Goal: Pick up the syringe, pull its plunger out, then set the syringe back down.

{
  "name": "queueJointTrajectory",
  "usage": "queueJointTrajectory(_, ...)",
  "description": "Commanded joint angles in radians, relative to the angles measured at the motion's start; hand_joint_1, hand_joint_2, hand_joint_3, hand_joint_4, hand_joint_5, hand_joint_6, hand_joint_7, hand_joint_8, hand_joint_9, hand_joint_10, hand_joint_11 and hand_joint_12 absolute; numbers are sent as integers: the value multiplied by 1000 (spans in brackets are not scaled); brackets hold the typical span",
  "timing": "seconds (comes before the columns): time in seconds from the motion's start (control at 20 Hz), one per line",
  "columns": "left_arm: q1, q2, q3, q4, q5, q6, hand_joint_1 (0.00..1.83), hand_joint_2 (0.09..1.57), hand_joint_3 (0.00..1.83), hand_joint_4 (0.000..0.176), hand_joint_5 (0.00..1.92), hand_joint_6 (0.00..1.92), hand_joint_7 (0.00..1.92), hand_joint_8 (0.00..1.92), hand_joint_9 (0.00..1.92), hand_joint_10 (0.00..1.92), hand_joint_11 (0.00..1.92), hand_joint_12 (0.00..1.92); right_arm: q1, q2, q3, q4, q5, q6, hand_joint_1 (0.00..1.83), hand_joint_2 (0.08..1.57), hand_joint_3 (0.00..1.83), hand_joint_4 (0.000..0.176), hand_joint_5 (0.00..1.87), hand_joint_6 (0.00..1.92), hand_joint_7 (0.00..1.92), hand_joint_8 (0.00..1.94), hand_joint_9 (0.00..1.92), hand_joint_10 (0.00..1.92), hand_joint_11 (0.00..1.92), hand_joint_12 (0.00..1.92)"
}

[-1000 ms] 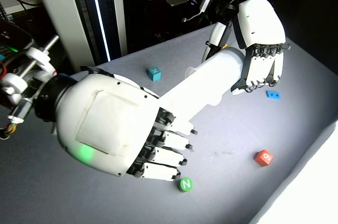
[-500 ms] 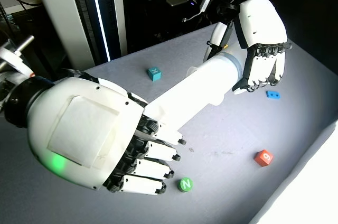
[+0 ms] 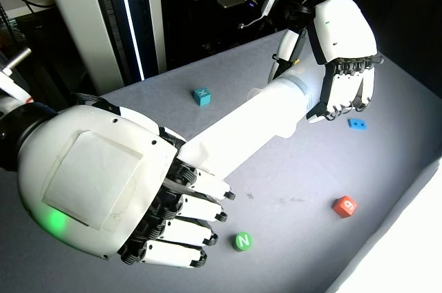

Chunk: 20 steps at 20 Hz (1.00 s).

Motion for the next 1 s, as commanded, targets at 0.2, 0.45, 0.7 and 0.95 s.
queueJointTrajectory(0.2, -10, 8, 5, 57, -15, 21, 1218, 1173, 0, 0, 858, 1015, 900, 1310, 738, 1042, 414, 1465, 11, 11, 5, 39, 157, 16, 1338, 1211, 2, 0, 769, 1304, 783, 1257, 725, 1486, 496, 1588)
queueJointTrajectory(0.45, -9, 8, 7, 57, -15, 21, 1222, 1159, 1, 0, 884, 988, 924, 1260, 763, 1005, 432, 1454, 10, 10, 3, 39, 158, 16, 540, 924, 0, 0, 165, 483, 210, 507, 189, 732, 95, 1155)
queueJointTrajectory(0.7, -9, 8, 6, 57, -15, 21, 1223, 1159, 0, 0, 891, 971, 919, 1273, 751, 1017, 416, 1456, 9, 9, 2, 39, 159, 16, 196, 501, 0, 0, 0, 0, 0, 0, 0, 0, 5, 2)
queueJointTrajectory(0.95, -10, 8, 6, 57, -15, 21, 1220, 1157, 0, 0, 905, 971, 918, 1255, 762, 1022, 428, 1492, 8, 9, 0, 39, 161, 16, 217, 543, 0, 0, 0, 0, 0, 0, 0, 0, 0, 0)
